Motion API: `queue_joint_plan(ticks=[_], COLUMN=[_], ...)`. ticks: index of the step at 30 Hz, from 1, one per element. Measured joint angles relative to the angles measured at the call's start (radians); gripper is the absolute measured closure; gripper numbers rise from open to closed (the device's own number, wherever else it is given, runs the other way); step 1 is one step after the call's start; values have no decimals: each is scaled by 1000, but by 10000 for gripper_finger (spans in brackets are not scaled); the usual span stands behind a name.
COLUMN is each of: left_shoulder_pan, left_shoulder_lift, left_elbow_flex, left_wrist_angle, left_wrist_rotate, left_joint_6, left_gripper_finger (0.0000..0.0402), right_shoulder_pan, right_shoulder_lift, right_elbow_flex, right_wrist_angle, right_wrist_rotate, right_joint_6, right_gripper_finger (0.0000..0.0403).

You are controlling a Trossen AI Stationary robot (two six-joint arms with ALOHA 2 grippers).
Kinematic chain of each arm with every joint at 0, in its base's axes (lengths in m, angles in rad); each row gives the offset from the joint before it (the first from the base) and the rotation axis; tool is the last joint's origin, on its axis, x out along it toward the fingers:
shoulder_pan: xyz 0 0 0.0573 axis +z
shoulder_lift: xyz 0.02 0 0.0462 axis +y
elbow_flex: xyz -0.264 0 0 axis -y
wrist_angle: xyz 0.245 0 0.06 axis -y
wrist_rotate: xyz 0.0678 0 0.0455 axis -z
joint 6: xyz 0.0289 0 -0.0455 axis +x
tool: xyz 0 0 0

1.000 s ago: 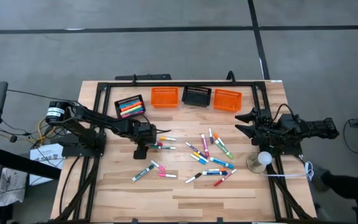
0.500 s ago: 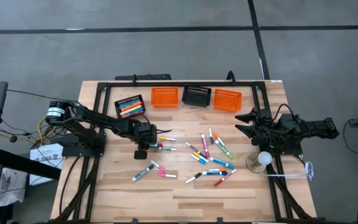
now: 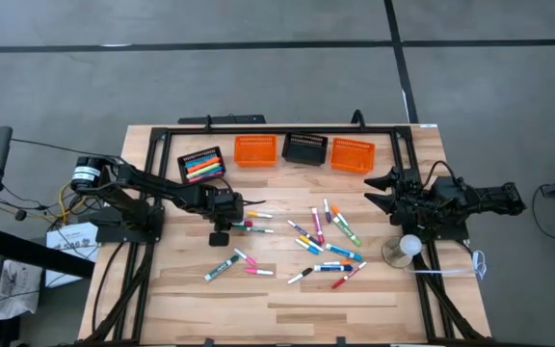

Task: Pick & Place Markers
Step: Put the large red marker pen into the left orange bin

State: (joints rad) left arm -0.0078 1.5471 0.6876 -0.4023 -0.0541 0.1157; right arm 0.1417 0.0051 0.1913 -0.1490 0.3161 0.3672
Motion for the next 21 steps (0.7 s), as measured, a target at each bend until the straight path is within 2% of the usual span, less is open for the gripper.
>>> queue_joint_plan(ticks=[11, 21], left_shoulder_pan=[2, 3], left_shoulder_lift=[-38, -210], left_elbow_flex=[-5, -5], left_wrist_angle=[-60, -153], left_wrist_rotate=[-35, -50], left_joint_6=[-1, -66], left_gripper_finger=[336, 336], right_shoulder_pan=[0, 0], right_shoulder_lift=[0, 0], right_elbow_flex=[0, 0], right_wrist_angle=[0, 16], right_wrist_rotate=[0, 0], right_joint_6=[0, 0], right_gripper_finger=[148, 148])
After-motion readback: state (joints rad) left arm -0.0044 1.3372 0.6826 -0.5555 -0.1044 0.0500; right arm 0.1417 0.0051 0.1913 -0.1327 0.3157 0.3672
